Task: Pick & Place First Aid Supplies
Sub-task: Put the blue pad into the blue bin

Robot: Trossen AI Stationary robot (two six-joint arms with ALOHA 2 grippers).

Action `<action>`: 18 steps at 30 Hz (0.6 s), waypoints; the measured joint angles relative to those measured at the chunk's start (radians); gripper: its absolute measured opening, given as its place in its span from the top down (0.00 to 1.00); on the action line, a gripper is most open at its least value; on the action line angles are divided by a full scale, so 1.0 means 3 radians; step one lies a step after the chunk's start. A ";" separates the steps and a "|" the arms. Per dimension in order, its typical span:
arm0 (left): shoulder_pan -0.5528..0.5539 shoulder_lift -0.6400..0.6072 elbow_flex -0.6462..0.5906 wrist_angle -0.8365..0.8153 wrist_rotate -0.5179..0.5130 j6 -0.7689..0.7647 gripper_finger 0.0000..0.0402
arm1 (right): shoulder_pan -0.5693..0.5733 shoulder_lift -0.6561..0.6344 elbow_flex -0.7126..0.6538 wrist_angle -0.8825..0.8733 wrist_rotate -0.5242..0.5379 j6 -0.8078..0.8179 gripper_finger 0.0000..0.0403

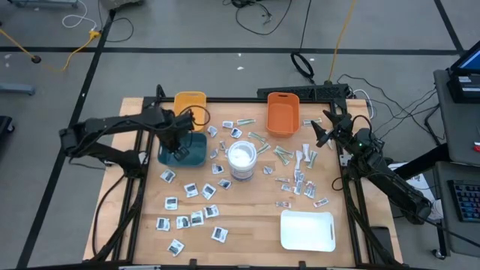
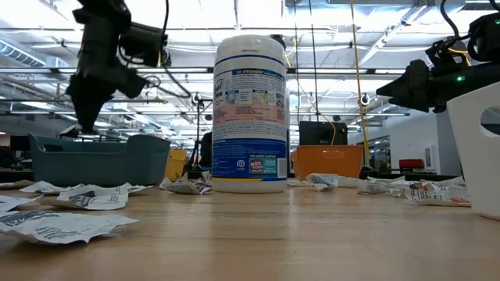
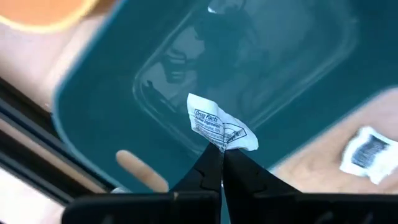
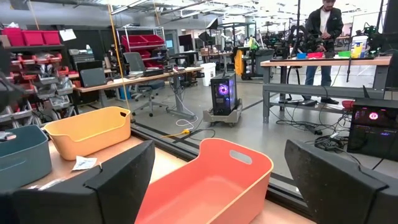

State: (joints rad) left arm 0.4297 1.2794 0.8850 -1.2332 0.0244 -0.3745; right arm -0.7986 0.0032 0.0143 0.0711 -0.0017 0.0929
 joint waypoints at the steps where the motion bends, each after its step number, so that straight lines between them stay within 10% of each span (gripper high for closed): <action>1: 0.0000 -0.0012 -0.0080 0.0061 0.0002 -0.0022 1.00 | 0.0000 0.0000 0.0000 0.0000 0.0000 0.0000 0.11; 9: 0.0000 -0.0017 -0.0315 0.0205 0.0034 -0.0182 0.93 | 0.0000 0.0000 0.0000 0.0000 0.0000 0.0000 0.11; 18: 0.0009 -0.0016 -0.0297 0.0256 0.0229 -0.0179 0.56 | -0.0001 0.0000 0.0000 0.0000 0.0000 0.0000 0.11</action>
State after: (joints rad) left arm 0.4324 1.2747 0.7960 -1.1565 0.0931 -0.4282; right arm -0.7990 0.0032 0.0143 0.0711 -0.0017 0.0929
